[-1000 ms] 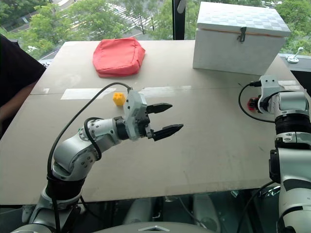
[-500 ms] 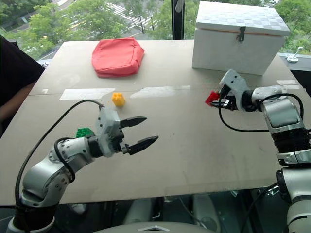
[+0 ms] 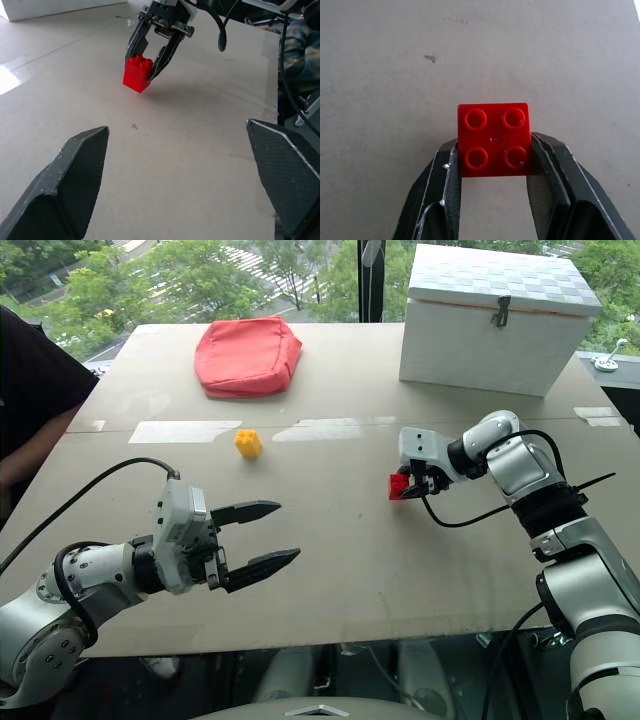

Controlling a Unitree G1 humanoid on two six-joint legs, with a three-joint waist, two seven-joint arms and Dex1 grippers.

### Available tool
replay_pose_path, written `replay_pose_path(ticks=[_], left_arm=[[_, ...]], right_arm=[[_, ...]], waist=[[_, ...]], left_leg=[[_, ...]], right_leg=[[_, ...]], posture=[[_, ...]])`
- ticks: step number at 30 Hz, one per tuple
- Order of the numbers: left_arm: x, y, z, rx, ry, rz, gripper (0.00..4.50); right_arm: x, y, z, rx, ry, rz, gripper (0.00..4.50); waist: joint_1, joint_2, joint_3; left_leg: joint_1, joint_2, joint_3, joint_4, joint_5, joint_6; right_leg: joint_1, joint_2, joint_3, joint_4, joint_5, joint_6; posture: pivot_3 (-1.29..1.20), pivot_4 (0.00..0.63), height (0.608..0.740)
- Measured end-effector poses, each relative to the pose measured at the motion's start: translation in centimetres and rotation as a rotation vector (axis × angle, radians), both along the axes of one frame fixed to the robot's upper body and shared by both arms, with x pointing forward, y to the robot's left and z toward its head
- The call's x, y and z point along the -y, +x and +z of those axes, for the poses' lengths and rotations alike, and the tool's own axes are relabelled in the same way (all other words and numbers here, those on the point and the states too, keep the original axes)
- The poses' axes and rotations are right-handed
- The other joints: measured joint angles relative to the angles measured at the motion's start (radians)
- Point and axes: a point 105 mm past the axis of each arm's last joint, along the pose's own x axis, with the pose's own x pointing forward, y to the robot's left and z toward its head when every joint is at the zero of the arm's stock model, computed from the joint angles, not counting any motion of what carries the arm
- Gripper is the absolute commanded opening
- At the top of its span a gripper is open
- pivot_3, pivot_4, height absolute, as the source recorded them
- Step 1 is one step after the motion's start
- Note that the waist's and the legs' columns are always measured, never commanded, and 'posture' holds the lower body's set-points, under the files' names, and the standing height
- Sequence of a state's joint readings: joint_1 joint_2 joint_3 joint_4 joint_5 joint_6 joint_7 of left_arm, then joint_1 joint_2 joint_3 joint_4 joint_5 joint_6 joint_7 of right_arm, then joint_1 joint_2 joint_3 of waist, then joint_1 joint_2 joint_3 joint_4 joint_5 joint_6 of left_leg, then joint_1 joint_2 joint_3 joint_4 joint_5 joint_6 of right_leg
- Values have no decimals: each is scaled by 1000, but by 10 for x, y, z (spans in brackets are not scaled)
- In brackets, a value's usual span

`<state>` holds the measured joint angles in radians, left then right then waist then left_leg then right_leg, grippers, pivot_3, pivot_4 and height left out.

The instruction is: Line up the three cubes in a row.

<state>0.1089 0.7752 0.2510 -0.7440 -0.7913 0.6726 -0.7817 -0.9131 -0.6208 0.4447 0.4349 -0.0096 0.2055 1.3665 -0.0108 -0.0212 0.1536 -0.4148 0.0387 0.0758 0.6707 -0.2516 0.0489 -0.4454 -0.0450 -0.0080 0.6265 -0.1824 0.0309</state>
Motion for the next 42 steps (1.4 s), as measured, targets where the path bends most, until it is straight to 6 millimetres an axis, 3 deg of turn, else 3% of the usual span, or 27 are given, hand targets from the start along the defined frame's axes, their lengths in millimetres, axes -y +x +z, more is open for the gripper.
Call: replay_pose_path(ticks=[17, 18, 23, 33, 39, 42], left_arm=[[-4, -7, -4, -29, 27, -7, 4500], [-4, -7, -5, -33, 28, -6, 4500], [-5, -7, -4, -30, 30, -2, 4500], [-21, 2, -8, -38, 32, 77, 4500], [-47, 41, -2, 47, 35, 324, 4500], [-63, 91, 13, 97, 5, 605, 4500]], right_arm=[[-3, -1, -7, -31, -46, 23, 1292], [-3, -1, -8, -36, -47, 22, 2306], [-2, -1, -12, -49, -48, 29, 4360], [1, -6, 8, 19, 12, 77, 4360], [10, -13, 24, 57, 128, 34, 4360], [10, -46, 63, 90, 450, 34, 4360]], waist=[[-1, 1, 0], [-1, 1, 0], [-1, 1, 0], [0, 1, 1], [6, 1, 1], [28, 1, 1]], left_leg=[[0, 0, 1, 0, 0, 0], [0, 0, 1, 0, 0, 0], [0, 0, 1, 0, 0, 0], [0, 0, 1, 0, 0, 0], [0, -1, 0, 0, 0, 0], [-1, -1, -3, 1, 0, 0]], right_leg=[[0, 0, 0, 0, 0, 0], [0, 0, 0, 0, 0, 0], [0, 0, 0, 0, 0, 0], [0, 0, 0, 0, 0, 0], [1, 0, 0, 1, 0, 0], [2, 1, -3, 1, 3, 4]], posture=[[0, 150, 740], [0, 150, 740], [0, 150, 740], [0, 150, 740], [0, 150, 740], [0, 150, 740]])
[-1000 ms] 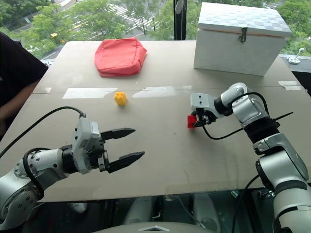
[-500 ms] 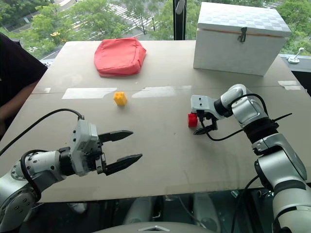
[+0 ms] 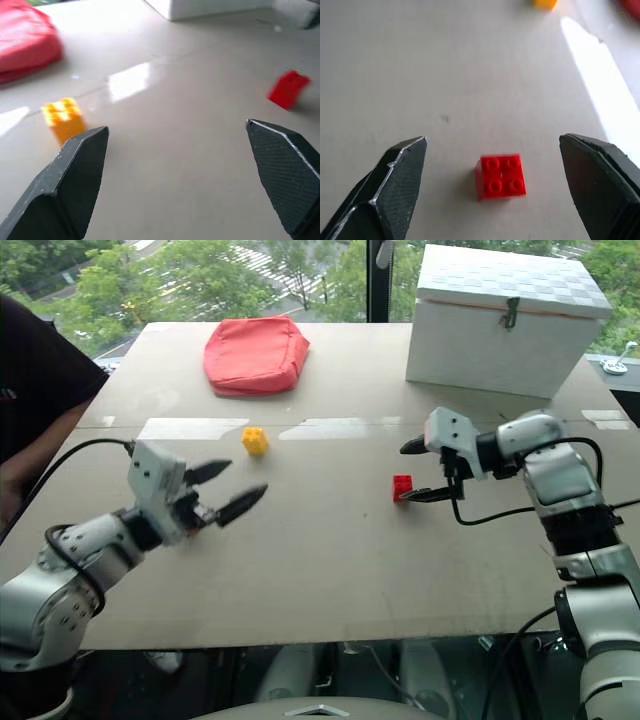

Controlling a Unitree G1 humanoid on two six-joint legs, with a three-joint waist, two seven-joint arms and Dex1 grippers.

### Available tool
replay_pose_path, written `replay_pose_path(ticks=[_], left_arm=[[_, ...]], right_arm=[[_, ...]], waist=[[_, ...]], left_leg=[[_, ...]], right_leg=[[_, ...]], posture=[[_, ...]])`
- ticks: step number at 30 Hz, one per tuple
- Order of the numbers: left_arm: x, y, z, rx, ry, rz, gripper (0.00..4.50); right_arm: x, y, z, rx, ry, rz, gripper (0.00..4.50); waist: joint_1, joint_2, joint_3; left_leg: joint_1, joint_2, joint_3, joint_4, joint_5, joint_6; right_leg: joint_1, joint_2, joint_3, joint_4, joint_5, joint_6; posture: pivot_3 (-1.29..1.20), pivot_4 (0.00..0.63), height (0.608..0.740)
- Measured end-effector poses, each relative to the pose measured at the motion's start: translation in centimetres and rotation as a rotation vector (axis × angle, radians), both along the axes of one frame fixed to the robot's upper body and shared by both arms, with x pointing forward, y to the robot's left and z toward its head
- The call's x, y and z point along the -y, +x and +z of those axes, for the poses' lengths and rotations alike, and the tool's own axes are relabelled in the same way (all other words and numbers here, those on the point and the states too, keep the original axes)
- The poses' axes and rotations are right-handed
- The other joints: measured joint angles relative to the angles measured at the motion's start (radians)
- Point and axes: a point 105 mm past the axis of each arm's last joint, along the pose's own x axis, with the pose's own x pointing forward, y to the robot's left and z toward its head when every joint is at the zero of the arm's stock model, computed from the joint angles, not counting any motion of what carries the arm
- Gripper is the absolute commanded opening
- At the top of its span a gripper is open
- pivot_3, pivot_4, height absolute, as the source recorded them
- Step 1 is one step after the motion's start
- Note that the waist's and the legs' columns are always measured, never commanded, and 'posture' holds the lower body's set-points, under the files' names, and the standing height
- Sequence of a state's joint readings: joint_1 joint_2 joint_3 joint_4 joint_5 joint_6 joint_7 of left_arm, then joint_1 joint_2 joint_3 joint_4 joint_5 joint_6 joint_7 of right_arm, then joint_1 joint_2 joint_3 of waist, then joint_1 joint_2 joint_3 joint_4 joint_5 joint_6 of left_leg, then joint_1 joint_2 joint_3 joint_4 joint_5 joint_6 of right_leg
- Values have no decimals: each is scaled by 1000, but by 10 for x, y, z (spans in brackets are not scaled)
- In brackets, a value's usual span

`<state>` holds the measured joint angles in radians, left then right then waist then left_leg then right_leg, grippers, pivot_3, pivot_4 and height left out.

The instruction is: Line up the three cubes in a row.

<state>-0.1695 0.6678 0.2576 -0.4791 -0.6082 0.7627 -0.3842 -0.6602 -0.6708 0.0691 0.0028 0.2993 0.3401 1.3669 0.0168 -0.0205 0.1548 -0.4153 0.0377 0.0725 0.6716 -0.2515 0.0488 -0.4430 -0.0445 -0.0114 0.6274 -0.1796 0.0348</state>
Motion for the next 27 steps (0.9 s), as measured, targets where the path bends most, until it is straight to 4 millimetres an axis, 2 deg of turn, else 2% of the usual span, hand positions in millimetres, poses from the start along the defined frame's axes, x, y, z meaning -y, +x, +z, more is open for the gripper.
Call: replay_pose_path(ticks=[1, 4, 8, 12, 16, 19, 22, 23, 27], left_arm=[[-6, 14, 3, -8, 0, 83, 4500], [-14, 37, -3, -63, 33, 210, 4500], [-22, 64, -17, -128, 53, 311, 4500], [-11, 95, -21, -145, 31, 329, 4500], [-4, 114, -30, -154, 50, 322, 4500], [1, 119, -38, -160, 45, 304, 4500], [1, 112, -30, -117, 50, 277, 4500], [-3, 107, -26, -105, 54, 279, 4500], [-37, 59, -15, -131, 97, 366, 4500]], right_arm=[[-3, -10, 14, 29, 89, -13, 4360], [0, -25, 29, 92, 205, -109, 4360], [-1, -44, 26, 141, 270, -218, 4360], [0, -59, 22, 163, 269, -290, 4360], [7, -71, 23, 182, 255, -329, 4360], [9, -76, 21, 182, 247, -344, 4360], [12, -79, 25, 196, 251, -361, 4360], [13, -79, 25, 199, 248, -365, 4360], [15, -81, 22, 168, 248, -359, 4360]], waist=[[1, 0, 0], [-2, -1, 0], [-7, -1, 0], [0, -2, 0], [-4, -2, 0], [-6, -3, 0], [-9, -4, 1], [-12, -4, 1], [-30, -4, 1]], left_leg=[[1, 0, -1, 0, 0, 0], [1, 0, 0, 0, 0, 0], [1, -1, 1, 0, 0, 0], [1, -1, 3, 1, 1, -1], [1, -1, 2, 1, 0, -1], [1, -1, 2, 1, 0, -1], [0, 0, 0, 0, 0, -1], [0, 0, 0, 0, 0, -1], [0, 2, 1, -1, 0, -1]], right_leg=[[0, 0, 0, 0, 0, 0], [1, 0, 0, -1, 0, 0], [0, 0, 1, 0, 0, 0], [1, 0, -1, 0, 0, 0], [1, 0, 0, -1, 0, 0], [1, 0, 0, -1, 0, 0], [0, 0, 1, 0, 0, 0], [0, 0, 1, 0, 0, 0], [-1, 0, 2, 0, 0, 1]], posture=[[0, 150, 740], [0, 150, 740], [0, 150, 740], [0, 150, 740], [0, 150, 740], [0, 150, 740], [0, 150, 740], [0, 150, 740], [0, 150, 740]])
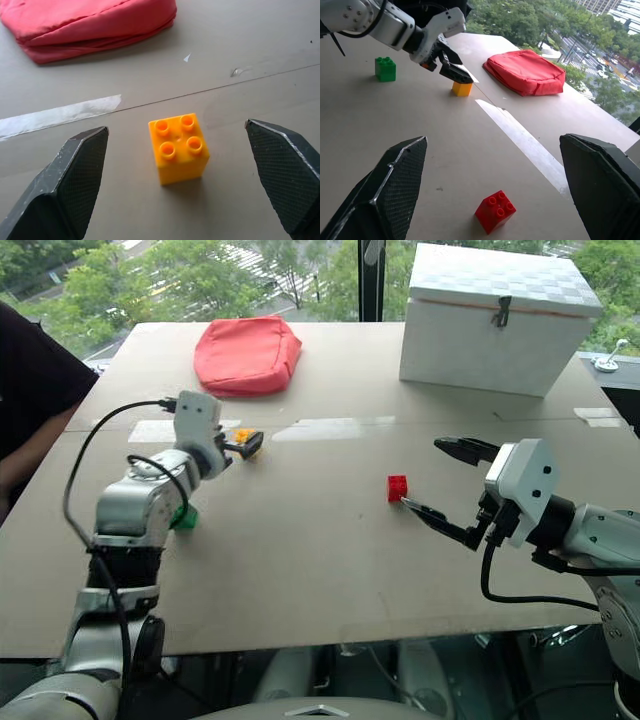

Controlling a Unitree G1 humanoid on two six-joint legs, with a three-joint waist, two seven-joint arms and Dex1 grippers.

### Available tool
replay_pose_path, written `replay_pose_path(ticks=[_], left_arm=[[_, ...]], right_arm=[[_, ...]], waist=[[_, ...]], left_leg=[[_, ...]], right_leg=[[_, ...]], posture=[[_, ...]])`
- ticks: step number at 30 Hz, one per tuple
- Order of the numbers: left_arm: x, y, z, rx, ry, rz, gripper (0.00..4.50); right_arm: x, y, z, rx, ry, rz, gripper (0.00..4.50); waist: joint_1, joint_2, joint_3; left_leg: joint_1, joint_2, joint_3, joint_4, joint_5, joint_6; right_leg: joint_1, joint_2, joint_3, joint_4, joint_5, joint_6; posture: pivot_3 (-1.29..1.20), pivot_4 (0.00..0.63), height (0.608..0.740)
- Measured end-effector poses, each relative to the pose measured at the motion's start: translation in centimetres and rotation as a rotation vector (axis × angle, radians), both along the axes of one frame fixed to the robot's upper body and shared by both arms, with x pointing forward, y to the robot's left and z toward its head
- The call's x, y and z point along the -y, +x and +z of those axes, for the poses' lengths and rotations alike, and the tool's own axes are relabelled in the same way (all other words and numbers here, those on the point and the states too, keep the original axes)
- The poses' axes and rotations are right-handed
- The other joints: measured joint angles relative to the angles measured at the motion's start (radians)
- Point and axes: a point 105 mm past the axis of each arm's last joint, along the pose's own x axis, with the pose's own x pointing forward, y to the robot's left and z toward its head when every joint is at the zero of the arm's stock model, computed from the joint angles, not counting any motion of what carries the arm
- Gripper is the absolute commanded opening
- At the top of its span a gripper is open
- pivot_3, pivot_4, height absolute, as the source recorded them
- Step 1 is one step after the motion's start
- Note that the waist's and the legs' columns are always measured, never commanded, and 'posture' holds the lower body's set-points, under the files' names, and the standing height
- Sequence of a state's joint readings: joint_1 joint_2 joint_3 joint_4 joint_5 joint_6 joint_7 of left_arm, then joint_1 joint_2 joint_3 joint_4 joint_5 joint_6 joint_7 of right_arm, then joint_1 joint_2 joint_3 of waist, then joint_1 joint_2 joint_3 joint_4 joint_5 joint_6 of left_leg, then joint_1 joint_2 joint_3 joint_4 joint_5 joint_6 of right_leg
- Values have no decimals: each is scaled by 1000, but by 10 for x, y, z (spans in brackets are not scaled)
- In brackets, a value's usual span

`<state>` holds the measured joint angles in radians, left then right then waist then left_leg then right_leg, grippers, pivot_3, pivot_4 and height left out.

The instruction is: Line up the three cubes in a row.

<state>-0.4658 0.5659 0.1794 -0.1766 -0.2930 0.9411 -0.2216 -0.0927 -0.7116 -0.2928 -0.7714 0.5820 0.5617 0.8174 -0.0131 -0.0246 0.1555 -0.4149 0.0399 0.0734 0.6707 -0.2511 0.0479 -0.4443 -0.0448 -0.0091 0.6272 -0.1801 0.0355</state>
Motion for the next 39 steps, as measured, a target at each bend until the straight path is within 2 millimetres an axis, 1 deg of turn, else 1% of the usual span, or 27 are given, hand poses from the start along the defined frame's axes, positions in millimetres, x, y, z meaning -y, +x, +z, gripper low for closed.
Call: replay_pose_path(ticks=[1, 2, 3, 4, 5, 7, 9, 10, 13, 14, 16, 17, 19, 20, 23, 27, 29, 30, 31, 33, 34, 35, 36, 37, 38, 39], left_arm=[[-7, -16, 3, -23, 1, 36, 4500], [-11, -27, 4, -42, -1, 61, 4500], [-12, -33, 4, -56, 2, 73, 4500], [-16, -44, 3, -83, -3, 101, 4500], [-20, -55, 1, -115, -13, 132, 4500], [-23, -69, -6, -170, -42, 181, 4500], [-23, -77, -14, -210, -63, 209, 4500], [-21, -82, -22, -239, -73, 224, 4500], [-18, -87, -36, -283, -96, 249, 4500], [-17, -87, -38, -286, -96, 252, 4500], [-19, -87, -40, -287, -97, 262, 3982], [-21, -87, -42, -288, -99, 270, 3850], [-24, -88, -50, -302, -105, 285, 2928], [-26, -88, -54, -305, -104, 294, 2361], [-30, -85, -54, -275, -95, 303, 1243], [-37, -80, -49, -220, -46, 282, 1263], [-32, -75, -44, -171, -24, 162, 1263], [-20, -73, -37, -129, -22, 9, 1263], [-12, -73, -34, -115, -29, -74, 1263], [24, -79, -23, -108, -40, -461, 1263], [32, -83, -20, -111, -40, -562, 1263], [37, -84, -19, -117, -37, -620, 1263], [46, -87, -15, -119, -36, -737, 1263], [55, -81, -13, -133, -39, -838, 1263], [58, -76, -12, -137, -34, -881, 1263], [74, -54, -6, -138, -3, -1009, 1263]], right_arm=[[-1, 0, 0, -10, 6, 15, 4360], [-2, -1, 0, -14, 7, 32, 4360], [-3, -2, -1, -18, 5, 44, 4360], [-5, -3, -1, -24, 8, 76, 4360], [-6, -6, -1, -33, 6, 109, 4360], [-8, -8, -3, -51, -2, 157, 4360], [-10, -10, -5, -61, -11, 194, 4360], [-11, -11, -7, -66, -17, 211, 4360], [-10, -10, -9, -73, -21, 226, 4360], [-10, -10, -10, -76, -22, 232, 4360], [-11, -10, -11, -78, -23, 239, 4500], [-10, -10, -11, -78, -25, 240, 4500], [-10, -10, -11, -77, -34, 241, 4500], [-9, -10, -10, -76, -37, 240, 4500], [-9, -10, -11, -79, -39, 236, 4500], [-8, -11, -13, -89, -33, 225, 4500], [-10, -13, -12, -91, -27, 222, 4500], [-10, -13, -13, -95, -22, 213, 4500], [-10, -13, -14, -100, -19, 205, 4500], [-8, -11, -14, -119, 4, 164, 4500], [-7, -10, -13, -117, 12, 152, 4500], [-7, -10, -12, -115, 17, 141, 4500], [-6, -9, -11, -112, 27, 126, 4500], [-2, -11, -13, -117, 28, 102, 4500], [-2, -11, -14, -124, 27, 98, 4500], [3, -19, -24, -151, -1, 67, 4500]], waist=[[1, 0, 0], [2, 0, 0], [4, -1, 0], [6, -1, 0], [7, -1, 0], [13, -2, 0], [15, -2, 0], [16, -3, 0], [19, -4, 1], [21, -4, 1], [23, -4, 1], [24, -4, 1], [23, -4, 1], [25, -4, 1], [26, -4, 1], [27, -5, 1], [27, -5, 1], [26, -5, 1], [27, -5, 1], [30, -4, 1], [29, -4, 2], [29, -3, 2], [28, -3, 2], [28, -3, 2], [35, -3, 2], [56, -1, 1]], left_leg=[[0, 0, 0, 0, 0, 0], [0, 0, -1, 0, 0, 0], [1, 0, -1, 0, 0, 0], [1, -1, -2, 1, 0, 0], [2, -1, -2, 2, 0, 0], [4, -1, -3, 4, 0, 0], [7, -2, -3, 4, 0, 0], [9, -2, -3, 4, 0, 0], [14, -1, -3, 2, 0, 0], [14, -1, -3, 2, 0, 0], [15, -1, -2, 0, 0, 0], [15, -1, -2, 0, 0, 0], [15, -1, -2, -1, 0, 0], [15, -1, -2, -1, 0, 0], [15, -1, -2, -1, 0, 0], [15, -1, -1, -1, 0, 0], [14, 0, -1, -1, -1, 0], [14, 0, -1, -1, -1, -1], [13, 0, -1, -1, -2, -3], [12, 0, -1, -1, -3, -4], [11, 0, -1, -1, -3, -5], [11, -1, -1, -1, -3, -5], [10, -1, 0, -1, -3, -4], [10, -1, 0, -1, -3, -4], [7, -2, -3, 0, -1, 0], [1, -3, -3, 2, 0, 0]], right_leg=[[0, 0, 0, 0, 0, 0], [0, 0, 0, 0, -1, 1], [1, -1, 0, 0, -1, 2], [2, -1, -1, 0, -3, 1], [3, -1, -1, 0, -4, 0], [6, -1, -2, 0, -5, 0], [10, -1, -2, 0, -5, 0], [12, -2, -2, 0, -5, 0], [15, -2, -1, 0, -5, 0], [15, -1, -1, 0, -5, 0], [15, -2, -1, 0, -5, -1], [15, -2, -1, 0, -5, -1], [15, -2, -1, 0, -4, -2], [15, -2, -1, -1, -4, -3], [15, -3, -1, -1, -4, -3], [15, -4, -1, -1, -4, -3], [14, -5, -1, -1, -4, -3], [13, -9, -1, -1, -4, -5], [12, -10, -2, -1, -4, -6], [9, -11, -3, -1, -4, -6], [9, -12, -3, -1, -4, -6], [9, -12, -3, -1, -4, -6], [8, -12, -3, -2, -5, -5], [8, -11, -4, -2, -5, -5], [8, -7, -8, -2, -6, -4], [6, -6, -12, -2, -5, -4]], posture=[[0, 150, 740], [0, 150, 740], [0, 150, 740], [0, 150, 740], [0, 150, 740], [0, 150, 740], [0, 150, 740], [0, 150, 740], [0, 150, 740], [0, 150, 740], [0, 150, 740], [0, 150, 740], [0, 150, 740], [0, 150, 740], [0, 150, 740], [0, 150, 740], [0, 150, 740], [0, 150, 740], [0, 150, 740], [0, 150, 740], [0, 150, 740], [0, 150, 740], [0, 150, 740], [0, 150, 740], [0, 150, 740], [0, 150, 740]])
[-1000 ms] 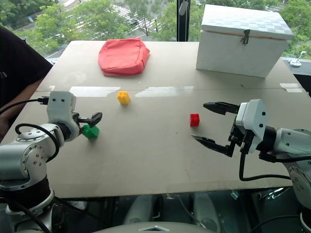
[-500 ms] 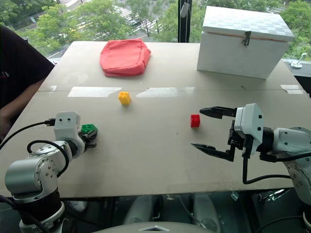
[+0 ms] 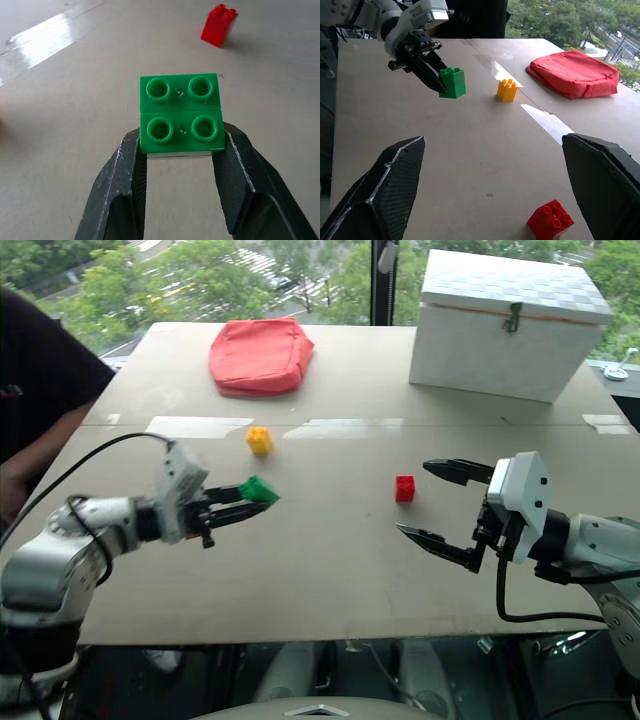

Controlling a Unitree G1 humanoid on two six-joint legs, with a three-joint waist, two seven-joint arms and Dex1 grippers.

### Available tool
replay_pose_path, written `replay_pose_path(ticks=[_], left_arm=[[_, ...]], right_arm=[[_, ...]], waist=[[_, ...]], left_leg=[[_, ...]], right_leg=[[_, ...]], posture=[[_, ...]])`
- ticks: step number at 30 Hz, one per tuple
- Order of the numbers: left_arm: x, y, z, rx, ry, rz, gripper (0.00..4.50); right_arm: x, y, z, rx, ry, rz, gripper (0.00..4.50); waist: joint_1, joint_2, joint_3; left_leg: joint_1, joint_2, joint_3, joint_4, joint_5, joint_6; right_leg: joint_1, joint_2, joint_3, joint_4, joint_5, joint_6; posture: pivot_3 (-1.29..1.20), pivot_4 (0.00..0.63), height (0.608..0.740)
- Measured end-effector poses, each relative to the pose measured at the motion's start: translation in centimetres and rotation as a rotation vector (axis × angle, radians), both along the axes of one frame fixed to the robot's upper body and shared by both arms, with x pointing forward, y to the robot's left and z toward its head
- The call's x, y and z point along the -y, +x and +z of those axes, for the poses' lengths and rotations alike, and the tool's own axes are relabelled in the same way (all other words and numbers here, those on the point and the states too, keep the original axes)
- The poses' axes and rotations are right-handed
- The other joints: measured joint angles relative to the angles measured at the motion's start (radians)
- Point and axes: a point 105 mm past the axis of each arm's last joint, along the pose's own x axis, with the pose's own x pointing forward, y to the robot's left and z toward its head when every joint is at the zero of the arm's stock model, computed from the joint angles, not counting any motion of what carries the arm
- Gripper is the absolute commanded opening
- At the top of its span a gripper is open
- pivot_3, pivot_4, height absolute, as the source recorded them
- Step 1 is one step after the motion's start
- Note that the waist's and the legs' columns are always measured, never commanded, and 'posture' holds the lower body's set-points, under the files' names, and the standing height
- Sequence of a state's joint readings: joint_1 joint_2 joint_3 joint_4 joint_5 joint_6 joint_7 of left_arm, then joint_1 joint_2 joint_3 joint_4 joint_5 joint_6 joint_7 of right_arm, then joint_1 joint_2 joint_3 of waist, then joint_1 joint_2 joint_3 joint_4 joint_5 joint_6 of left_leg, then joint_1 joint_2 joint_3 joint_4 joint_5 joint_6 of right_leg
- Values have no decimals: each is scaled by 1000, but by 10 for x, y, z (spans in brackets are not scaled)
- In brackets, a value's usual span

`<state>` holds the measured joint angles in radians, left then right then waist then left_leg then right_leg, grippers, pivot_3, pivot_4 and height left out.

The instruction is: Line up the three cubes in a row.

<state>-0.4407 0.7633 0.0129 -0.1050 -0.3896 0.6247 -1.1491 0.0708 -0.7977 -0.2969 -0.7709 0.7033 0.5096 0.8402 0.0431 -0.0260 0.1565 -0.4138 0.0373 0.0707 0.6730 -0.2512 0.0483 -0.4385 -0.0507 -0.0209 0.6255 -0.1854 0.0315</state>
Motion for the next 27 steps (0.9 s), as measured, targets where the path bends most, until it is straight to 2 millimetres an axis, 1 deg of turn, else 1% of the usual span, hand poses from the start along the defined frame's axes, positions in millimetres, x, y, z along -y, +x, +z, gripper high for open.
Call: replay_pose_path(ticks=[1, 2, 3, 5, 6, 7, 9, 12, 14, 17, 19, 21, 23, 27], left_arm=[[9, 11, 2, 15, 13, -54, 1263], [15, 18, -1, 23, 31, -91, 1263], [28, 26, -9, 25, 72, -175, 1263], [40, 28, -20, 18, 106, -250, 1263], [50, 32, -29, 26, 138, -318, 1263], [54, 34, -34, 29, 159, -354, 1263], [59, 40, -40, 25, 186, -404, 1263], [65, 50, -36, 63, 217, -447, 1263], [71, 55, -34, 85, 245, -476, 1263], [76, 55, -40, 65, 280, -500, 1263], [82, 56, -43, 52, 301, -506, 1263], [88, 60, -40, 56, 335, -496, 1263], [89, 62, -38, 63, 352, -489, 1263], [96, 62, -39, 59, 359, -480, 1263]], right_arm=[[1, -4, -6, -19, -12, -6, 4500], [1, -6, -8, -26, -16, -7, 4500], [4, -8, -10, -32, -23, -32, 4500], [8, -9, -13, -43, -32, -58, 4500], [14, -13, -21, -82, -50, -89, 4500], [16, -15, -27, -113, -64, -101, 4500], [21, -18, -32, -145, -75, -129, 4500], [23, -20, -29, -126, -87, -156, 4500], [22, -21, -28, -116, -89, -163, 4500], [21, -23, -25, -102, -91, -177, 4500], [21, -25, -25, -98, -83, -192, 4500], [19, -26, -23, -85, -80, -199, 4500], [19, -28, -22, -82, -77, -202, 4500], [19, -29, -24, -91, -68, -215, 4500]], waist=[[5, 0, 0], [3, 0, 0], [0, 1, 0], [-11, 0, 0], [-11, 0, 0], [-15, -1, 0], [-22, -2, 1], [-28, -2, 1], [-28, -2, 1], [-28, -2, 1], [-28, -2, 1], [-27, -3, 1], [-27, -3, 1], [-28, -3, 1]], left_leg=[[-1, 0, 0, 1, 0, 0], [-2, 0, 1, 2, 0, 0], [-2, -2, 2, 2, -1, 3], [-2, -2, 3, 3, -3, 5], [-2, -2, 2, 4, -4, 6], [-3, -2, 3, 4, -4, 6], [-3, -2, 3, 4, -4, 7], [-3, -1, 2, 4, -4, 7], [-2, -1, 1, 4, -4, 7], [-2, -1, 1, 5, -4, 7], [-3, 0, 1, 6, -4, 7], [-3, 0, 1, 7, -4, 7], [-3, 0, 1, 7, -4, 7], [-3, 0, 1, 7, -4, 7]], right_leg=[[0, 0, -1, 0, 0, 0], [0, 0, 0, 0, 0, 0], [0, 0, 3, -1, 1, -2], [-1, 1, 7, -1, 2, -2], [-1, 1, 7, -1, 1, -1], [-1, 2, 7, -2, 0, 0], [-1, 3, 7, -2, 0, 0], [-1, 3, 7, -1, 0, 1], [-1, 3, 7, -1, -2, 4], [-1, 3, 7, 0, -2, 4], [-1, 3, 7, 0, -2, 4], [-1, 3, 7, 0, -2, 5], [-1, 3, 7, 0, -2, 5], [-1, 3, 7, 0, -2, 4]], posture=[[0, 150, 740], [0, 150, 740], [0, 150, 740], [0, 150, 740], [0, 150, 740], [0, 150, 740], [0, 150, 740], [0, 150, 740], [0, 150, 740], [0, 150, 740], [0, 150, 740], [0, 150, 740], [0, 150, 740], [0, 150, 740]])
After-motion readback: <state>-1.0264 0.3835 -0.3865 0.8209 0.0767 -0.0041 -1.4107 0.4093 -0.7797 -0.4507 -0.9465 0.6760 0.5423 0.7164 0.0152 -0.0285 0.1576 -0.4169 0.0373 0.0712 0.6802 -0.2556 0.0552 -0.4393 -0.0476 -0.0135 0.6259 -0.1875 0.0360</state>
